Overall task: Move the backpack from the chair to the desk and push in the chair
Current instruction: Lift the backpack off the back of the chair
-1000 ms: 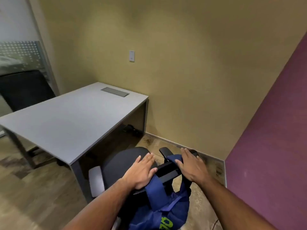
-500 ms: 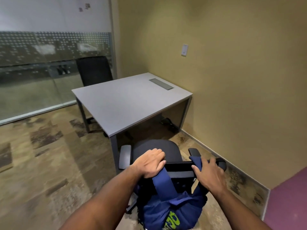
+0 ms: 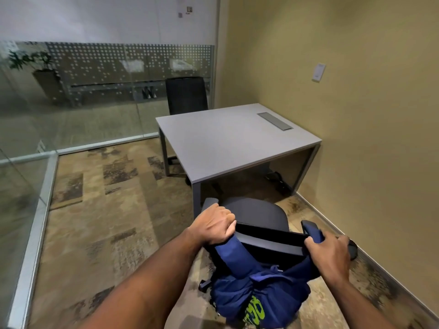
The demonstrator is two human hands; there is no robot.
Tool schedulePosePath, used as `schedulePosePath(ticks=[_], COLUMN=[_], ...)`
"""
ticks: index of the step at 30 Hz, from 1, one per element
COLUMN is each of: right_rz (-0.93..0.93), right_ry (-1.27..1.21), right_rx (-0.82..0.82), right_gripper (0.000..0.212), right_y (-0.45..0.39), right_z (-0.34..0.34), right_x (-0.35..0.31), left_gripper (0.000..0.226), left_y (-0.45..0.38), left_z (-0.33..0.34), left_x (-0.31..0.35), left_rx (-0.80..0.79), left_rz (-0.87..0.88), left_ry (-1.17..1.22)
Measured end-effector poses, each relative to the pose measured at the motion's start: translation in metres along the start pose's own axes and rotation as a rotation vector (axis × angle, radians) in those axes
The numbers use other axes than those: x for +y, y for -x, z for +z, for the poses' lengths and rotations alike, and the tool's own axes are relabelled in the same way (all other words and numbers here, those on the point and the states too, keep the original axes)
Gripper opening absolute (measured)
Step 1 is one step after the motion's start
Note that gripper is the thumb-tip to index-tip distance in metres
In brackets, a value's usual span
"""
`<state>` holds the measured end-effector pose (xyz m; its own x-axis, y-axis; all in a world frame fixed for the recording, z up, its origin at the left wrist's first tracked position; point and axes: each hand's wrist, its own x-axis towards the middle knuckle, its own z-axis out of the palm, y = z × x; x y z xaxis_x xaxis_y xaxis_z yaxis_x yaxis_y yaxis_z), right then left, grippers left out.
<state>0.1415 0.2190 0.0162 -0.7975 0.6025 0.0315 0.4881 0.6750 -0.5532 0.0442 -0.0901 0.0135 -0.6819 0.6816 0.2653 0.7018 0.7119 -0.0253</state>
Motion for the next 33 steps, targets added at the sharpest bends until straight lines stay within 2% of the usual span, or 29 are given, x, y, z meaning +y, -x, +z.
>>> schedulePosePath(ticks=[2,9,13,19,25,28,31,33], right_rz=[0.006,0.088,0.042,-0.048,-0.072,-0.081,-0.082,-0.078], right_ry=[-0.060,-0.155,-0.236,-0.155,-0.210,-0.261,-0.301,-0.318], right_rx=[0.029,0.188,0.271,0.321,0.378,0.404,0.445,0.475], right_gripper=[0.013,0.042,0.050,0.053,0.054,0.054,0.053,0.051], right_y=[0.000,0.004,0.015,0.033,0.052,0.060,0.068,0.072], right_z=[-0.005,-0.028,-0.050,-0.078,-0.087,-0.090,-0.093,-0.097], right_x=[0.001,0.013,0.001,-0.024,-0.054,-0.070,-0.081,-0.087], left_gripper=[0.037,0.037,0.035,0.037,0.034,0.033,0.042,0.057], left_y=[0.002,0.010,0.011,0.014,0.021,0.028,0.042,0.053], left_z=[0.000,0.007,0.010,0.009,0.010,0.005,0.003,0.005], left_x=[0.002,0.018,0.024,0.025,0.029,0.045,0.085,0.111], left_rx=[0.012,0.060,0.090,0.097,0.113,0.186,0.217,0.180], left_rz=[0.007,0.065,0.112,0.141,0.152,0.144,0.182,0.186], left_ry=[0.013,0.102,0.142,0.161,0.176,0.208,0.302,0.357])
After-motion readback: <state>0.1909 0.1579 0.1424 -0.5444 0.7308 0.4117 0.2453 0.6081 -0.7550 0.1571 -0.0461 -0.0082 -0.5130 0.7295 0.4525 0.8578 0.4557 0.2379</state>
